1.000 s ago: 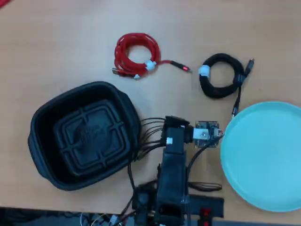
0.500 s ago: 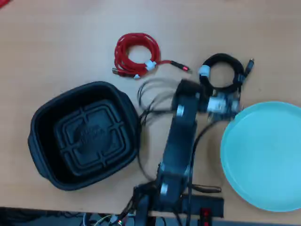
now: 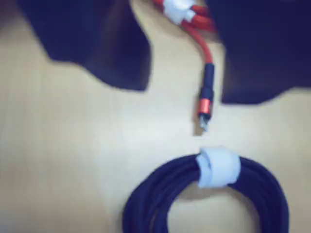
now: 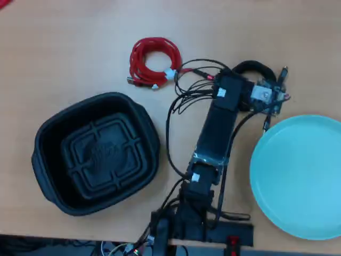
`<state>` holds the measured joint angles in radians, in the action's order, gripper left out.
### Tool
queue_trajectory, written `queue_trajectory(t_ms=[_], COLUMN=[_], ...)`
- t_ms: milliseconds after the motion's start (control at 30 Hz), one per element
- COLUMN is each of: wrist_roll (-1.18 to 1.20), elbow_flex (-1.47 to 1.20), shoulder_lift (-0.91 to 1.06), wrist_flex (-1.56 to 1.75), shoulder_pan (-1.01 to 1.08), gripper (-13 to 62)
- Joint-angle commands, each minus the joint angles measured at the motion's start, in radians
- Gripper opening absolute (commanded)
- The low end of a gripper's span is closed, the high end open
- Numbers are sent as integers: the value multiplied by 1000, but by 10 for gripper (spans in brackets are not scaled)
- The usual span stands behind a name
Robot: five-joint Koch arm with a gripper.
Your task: Put a black charging cable in a black bowl and put a red charging cable in a green bowl
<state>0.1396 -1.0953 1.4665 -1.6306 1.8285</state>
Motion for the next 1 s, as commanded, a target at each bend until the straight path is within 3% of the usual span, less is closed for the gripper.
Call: queue_trajectory(t_ms=[0,333,667,967], wrist_roll=[0,11,44,101], elbow_flex=[71,123,109,95], shoulder_lift=[-11,-120,-192,-333], wrist_flex=[-48,-48,-51,-49], shoulder_pan=[12,72,87,110], gripper=[127,134,397,411])
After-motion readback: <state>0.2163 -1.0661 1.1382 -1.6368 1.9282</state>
